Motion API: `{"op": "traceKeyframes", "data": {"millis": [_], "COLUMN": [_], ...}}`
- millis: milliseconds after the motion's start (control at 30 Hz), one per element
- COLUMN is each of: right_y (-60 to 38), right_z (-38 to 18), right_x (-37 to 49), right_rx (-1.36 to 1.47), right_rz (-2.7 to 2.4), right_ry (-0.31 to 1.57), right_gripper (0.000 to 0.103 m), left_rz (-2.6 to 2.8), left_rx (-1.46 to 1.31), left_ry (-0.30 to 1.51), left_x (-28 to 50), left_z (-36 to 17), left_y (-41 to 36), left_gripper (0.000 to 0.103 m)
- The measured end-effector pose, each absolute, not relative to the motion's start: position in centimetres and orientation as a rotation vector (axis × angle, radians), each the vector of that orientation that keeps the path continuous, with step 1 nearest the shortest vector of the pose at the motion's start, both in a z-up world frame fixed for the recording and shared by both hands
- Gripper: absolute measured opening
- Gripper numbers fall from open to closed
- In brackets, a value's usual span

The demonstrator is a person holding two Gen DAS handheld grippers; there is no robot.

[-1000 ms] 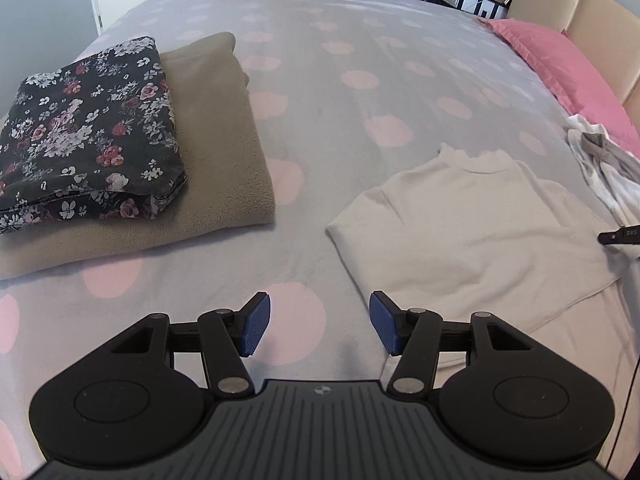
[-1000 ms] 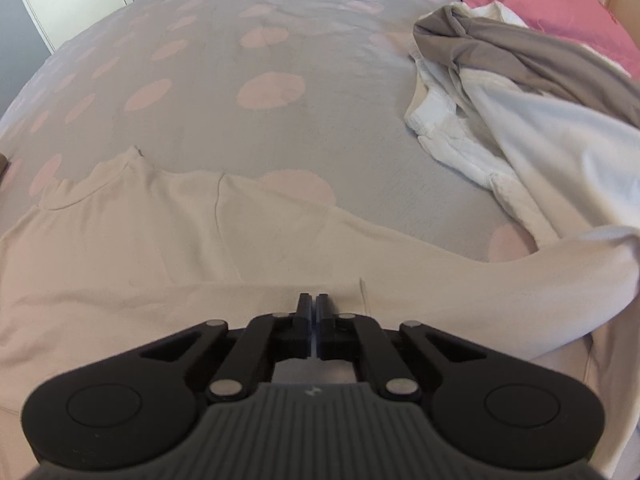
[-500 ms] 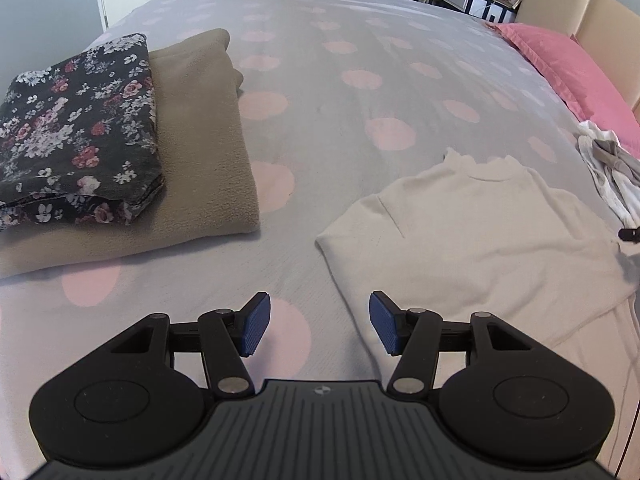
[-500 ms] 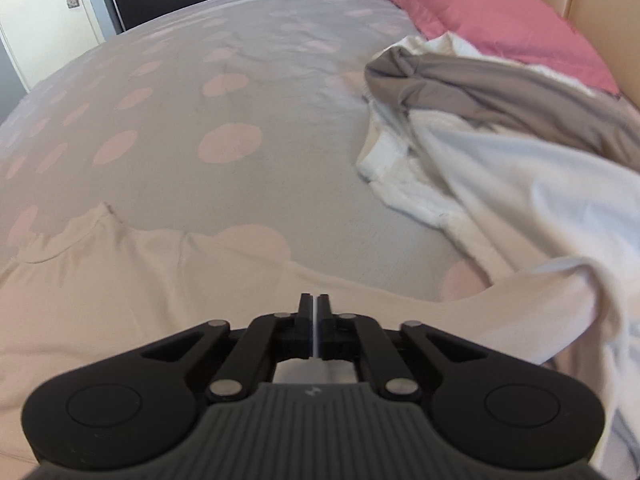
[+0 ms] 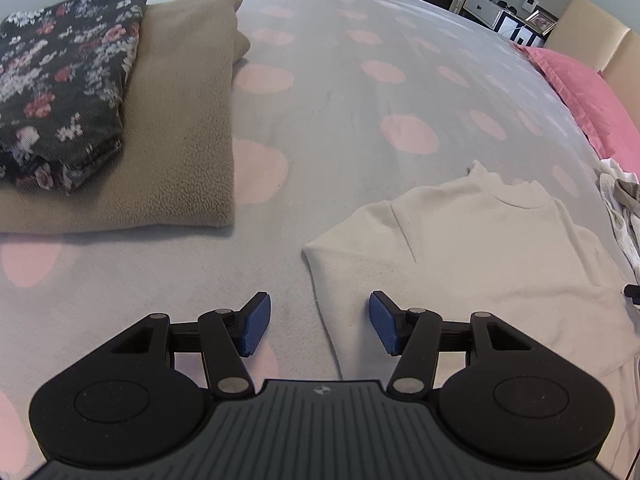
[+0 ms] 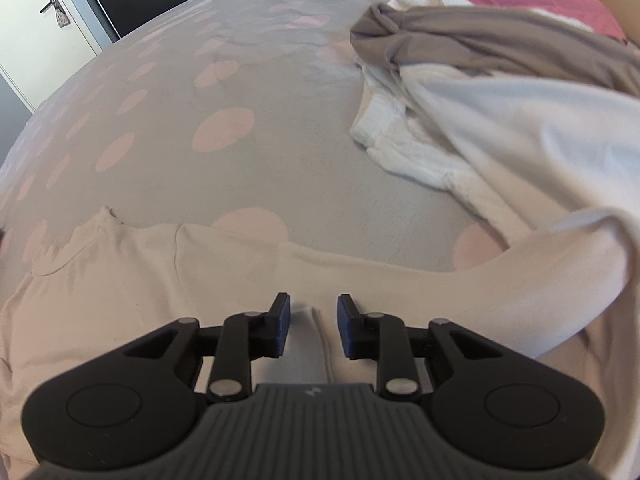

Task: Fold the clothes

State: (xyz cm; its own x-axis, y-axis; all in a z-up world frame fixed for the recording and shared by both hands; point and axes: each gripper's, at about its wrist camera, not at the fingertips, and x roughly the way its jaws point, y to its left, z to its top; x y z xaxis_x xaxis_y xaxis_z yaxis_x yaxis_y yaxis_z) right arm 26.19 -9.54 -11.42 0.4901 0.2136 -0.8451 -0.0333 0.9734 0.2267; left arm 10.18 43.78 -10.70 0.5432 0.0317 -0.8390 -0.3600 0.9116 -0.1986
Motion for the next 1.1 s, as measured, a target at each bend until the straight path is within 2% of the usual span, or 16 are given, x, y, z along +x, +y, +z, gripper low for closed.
{"op": "traceKeyframes", "data": {"millis": [33, 67, 100, 133, 167, 233, 300, 500, 733, 767, 800, 867, 1100], "right_y": [-9.5, -9.5, -9.1, -8.8, -8.6, -8.5, -8.5, -9.1, -9.7, -9.7, -9.6, -9.5, -10.5], "right_z": [-11.7, -11.9, -11.8, -11.7, -11.4, -10.7, -10.0, -9.0, -9.2, -9.4, -9.6, -9.7, -9.3], "right_x": [26.2, 26.2, 26.1, 26.1, 26.1, 26.0, 25.9, 25.9, 26.3, 26.4, 26.4, 26.3, 25.2], "right_rx": [0.199, 0.207, 0.180, 0.154, 0.145, 0.136, 0.136, 0.131, 0.152, 0.155, 0.154, 0.138, 0.167], "right_rz": [0.159, 0.165, 0.163, 0.160, 0.157, 0.150, 0.134, 0.080, 0.071, 0.084, 0.084, 0.071, 0.086], "right_ry": [1.055, 1.059, 1.054, 1.048, 1.032, 0.998, 0.959, 0.864, 0.890, 0.908, 0.920, 0.927, 0.948], "right_gripper": [0.029, 0.024, 0.014, 0.011, 0.010, 0.009, 0.009, 0.008, 0.009, 0.011, 0.019, 0.033, 0.032], "left_rz": [0.234, 0.234, 0.235, 0.241, 0.235, 0.232, 0.256, 0.317, 0.269, 0.278, 0.286, 0.282, 0.185], "left_rx": [-0.381, -0.384, -0.387, -0.380, -0.372, -0.365, -0.361, -0.357, -0.327, -0.319, -0.310, -0.302, -0.246], "left_ry": [0.973, 0.966, 0.959, 0.940, 0.925, 0.916, 0.908, 0.857, 0.877, 0.887, 0.897, 0.896, 0.922], "left_x": [10.2, 10.2, 10.2, 10.2, 10.2, 10.4, 10.3, 9.3, 9.7, 9.8, 9.9, 9.5, 6.0], "left_z": [-11.0, -11.1, -11.3, -11.3, -11.2, -11.1, -10.9, -10.0, -10.3, -10.4, -10.4, -9.9, -8.6], "left_y": [43.8, 43.7, 43.6, 43.4, 43.1, 42.7, 42.5, 42.8, 42.3, 42.1, 42.0, 42.0, 40.7], "left_gripper": [0.051, 0.048, 0.045, 0.035, 0.022, 0.006, 0.004, 0.003, 0.004, 0.007, 0.012, 0.030, 0.035]}}
